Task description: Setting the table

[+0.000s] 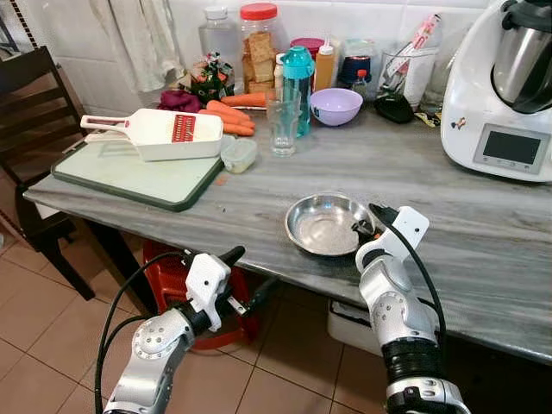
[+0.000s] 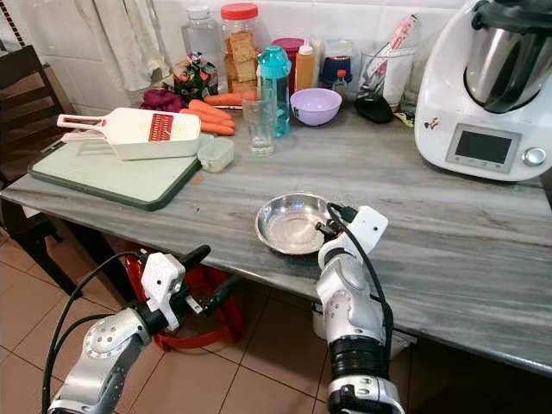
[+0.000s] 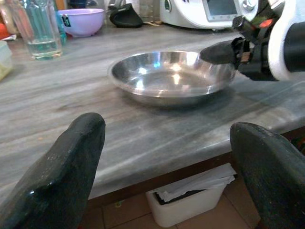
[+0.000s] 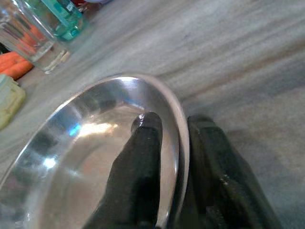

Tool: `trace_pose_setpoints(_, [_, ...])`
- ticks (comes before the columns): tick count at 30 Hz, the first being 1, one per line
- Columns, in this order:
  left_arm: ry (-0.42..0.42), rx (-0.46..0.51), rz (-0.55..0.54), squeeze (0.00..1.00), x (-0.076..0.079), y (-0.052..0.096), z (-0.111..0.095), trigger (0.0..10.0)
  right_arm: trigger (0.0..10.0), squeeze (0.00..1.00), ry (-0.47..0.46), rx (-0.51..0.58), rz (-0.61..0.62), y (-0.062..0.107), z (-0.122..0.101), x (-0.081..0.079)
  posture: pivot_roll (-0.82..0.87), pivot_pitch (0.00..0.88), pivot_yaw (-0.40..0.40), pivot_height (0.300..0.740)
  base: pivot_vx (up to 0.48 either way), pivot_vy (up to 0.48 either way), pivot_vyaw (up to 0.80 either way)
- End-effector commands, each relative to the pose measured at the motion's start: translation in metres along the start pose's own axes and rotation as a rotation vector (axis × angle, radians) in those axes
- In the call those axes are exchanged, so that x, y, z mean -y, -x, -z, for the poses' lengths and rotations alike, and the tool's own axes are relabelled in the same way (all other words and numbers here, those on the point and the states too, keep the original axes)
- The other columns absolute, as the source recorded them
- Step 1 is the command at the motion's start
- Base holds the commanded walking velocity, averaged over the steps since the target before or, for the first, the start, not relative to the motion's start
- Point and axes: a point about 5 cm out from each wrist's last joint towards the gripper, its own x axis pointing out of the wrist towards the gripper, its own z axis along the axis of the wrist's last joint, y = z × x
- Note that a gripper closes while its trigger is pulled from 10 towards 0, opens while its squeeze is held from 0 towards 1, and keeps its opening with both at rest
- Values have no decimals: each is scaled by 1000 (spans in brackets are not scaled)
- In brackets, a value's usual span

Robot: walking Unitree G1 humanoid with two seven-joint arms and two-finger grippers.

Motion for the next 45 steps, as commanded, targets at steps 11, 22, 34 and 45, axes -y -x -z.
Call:
trace_pose_setpoints(11, [-20, 9, -1, 0, 0, -2, -3, 10000, 10000, 1000, 37, 81, -38, -3, -14, -6, -24, 0, 26, 740, 0, 0, 0])
trace_pose_setpoints(22, [-20, 19, -11, 0, -1, -4, -5, 10000, 10000, 1000, 329, 278, -118, 19, -33, 6, -27, 0, 25, 740, 0, 0, 0])
trace_pose_setpoints(34, [-21, 29, -225, 0, -16, -6, -2, 10000, 10000, 1000, 511, 383, -115, 58, -34, 39, -57, 0, 39, 740, 0, 0, 0])
trace_pose_setpoints(45, [-36, 10, -370, 0, -32, 1, -4, 10000, 10000, 1000, 559, 366, -134, 90, -23, 48, -70, 0, 41, 740, 0, 0, 0])
